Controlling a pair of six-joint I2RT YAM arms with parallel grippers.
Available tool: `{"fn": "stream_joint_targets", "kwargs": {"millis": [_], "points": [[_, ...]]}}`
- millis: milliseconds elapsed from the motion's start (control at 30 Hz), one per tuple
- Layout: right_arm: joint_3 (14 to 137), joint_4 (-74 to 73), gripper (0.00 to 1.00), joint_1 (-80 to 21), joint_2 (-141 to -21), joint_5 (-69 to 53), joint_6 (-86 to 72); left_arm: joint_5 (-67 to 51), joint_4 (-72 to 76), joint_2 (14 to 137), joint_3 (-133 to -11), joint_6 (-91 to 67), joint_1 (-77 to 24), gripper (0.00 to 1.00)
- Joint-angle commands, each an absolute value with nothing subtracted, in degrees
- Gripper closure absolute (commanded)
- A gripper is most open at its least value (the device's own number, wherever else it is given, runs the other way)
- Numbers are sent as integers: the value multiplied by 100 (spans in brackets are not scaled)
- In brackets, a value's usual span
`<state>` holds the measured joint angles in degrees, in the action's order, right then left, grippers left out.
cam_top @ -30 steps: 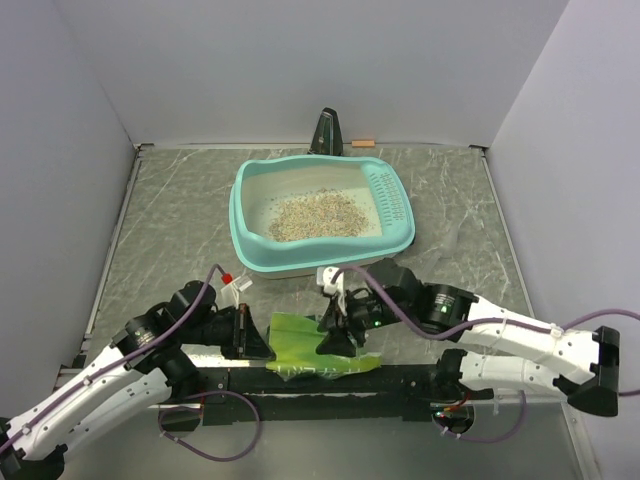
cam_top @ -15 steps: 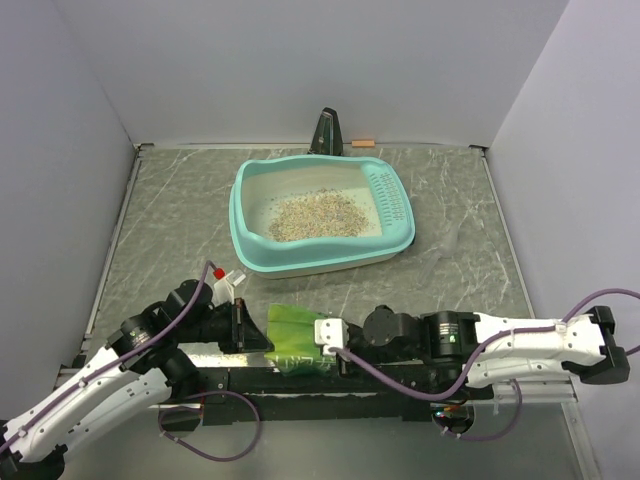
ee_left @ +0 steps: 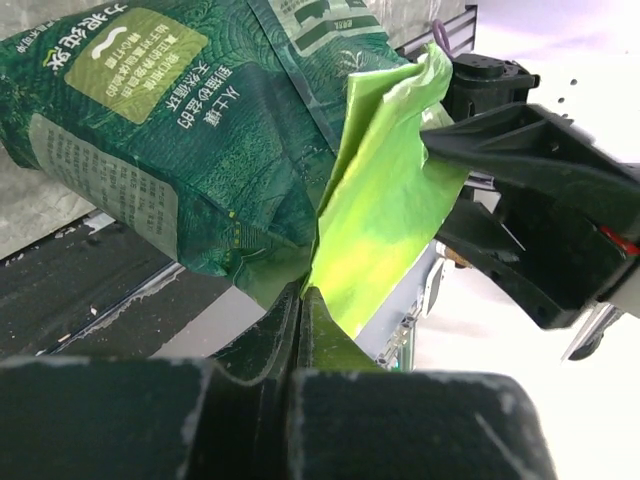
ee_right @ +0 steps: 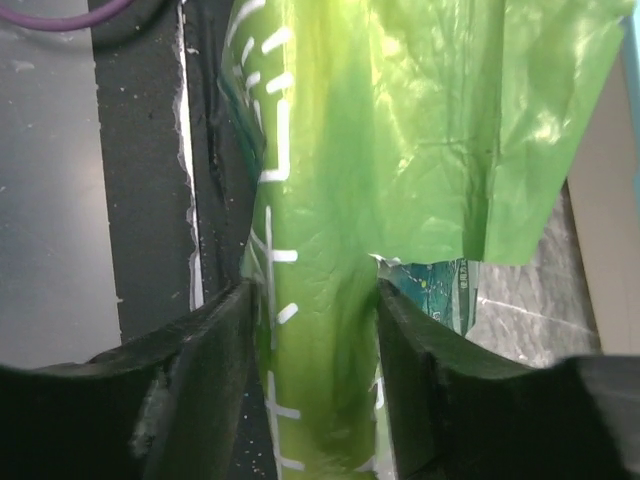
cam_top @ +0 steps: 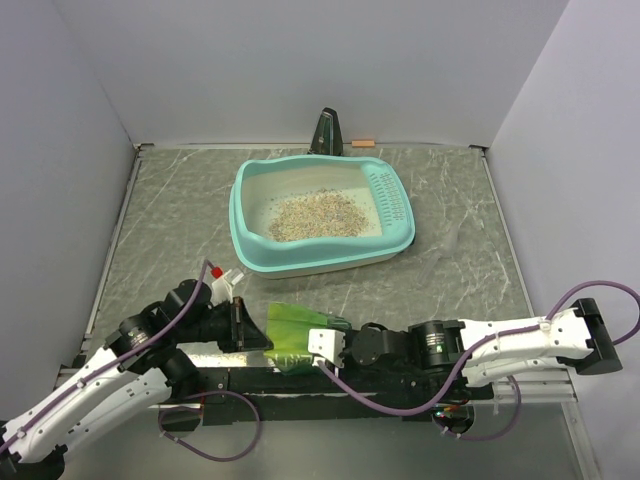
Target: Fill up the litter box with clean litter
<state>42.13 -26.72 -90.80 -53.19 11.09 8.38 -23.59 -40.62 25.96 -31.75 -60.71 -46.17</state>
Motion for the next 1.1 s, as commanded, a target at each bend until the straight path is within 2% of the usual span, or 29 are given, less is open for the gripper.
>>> {"fn": "stream_joint_targets", "kwargs": {"millis": [0,67,100,167,267,300,333,433,633,700,800,1067], "points": [[4087,-2681,62,-9176,-5317,1152,747,-1846,-4702,2619,-3322,-6144,-4570,99],[4122,-2733,81,-9176,-5370,1178,703,-1706,-4693,2663,-3383,-6083,-4570,99],[4192,-2768,100,-9176,-5440,1204,712,-1644,-4685,2672,-3497,-6030,-4570,99],[4297,-2908,100,-9167,-5528,1195,694,-1277,-4702,2707,-3908,-5628,-4570,96],[4377,-2988,100,-9132,-5607,1195,642,-478,-5000,2725,-4707,-4864,-4570,77],[4394,-3006,100,-9097,-5616,1082,633,-309,-5036,2699,-4876,-4686,-4570,77],[4403,-3032,100,-9010,-5616,1038,615,-212,-4984,2663,-5008,-4415,-4570,77],[4447,-3067,100,-8860,-5572,766,589,-561,-4433,2497,-5238,-3852,-4570,66],[4640,-3348,100,-7990,-5414,-174,580,-2476,-3665,2951,-4747,-2990,-4579,63],[4719,-3479,100,-7753,-5309,-430,571,-2566,-3596,3322,-4650,-2787,-4579,64],[4772,-3603,100,-7533,-5168,-676,510,-2820,-3164,3313,-4561,-2725,-4588,58],[4729,-3709,100,-7119,-5185,-1520,369,-2707,-3726,4419,-5658,-1706,-4684,52]]}}
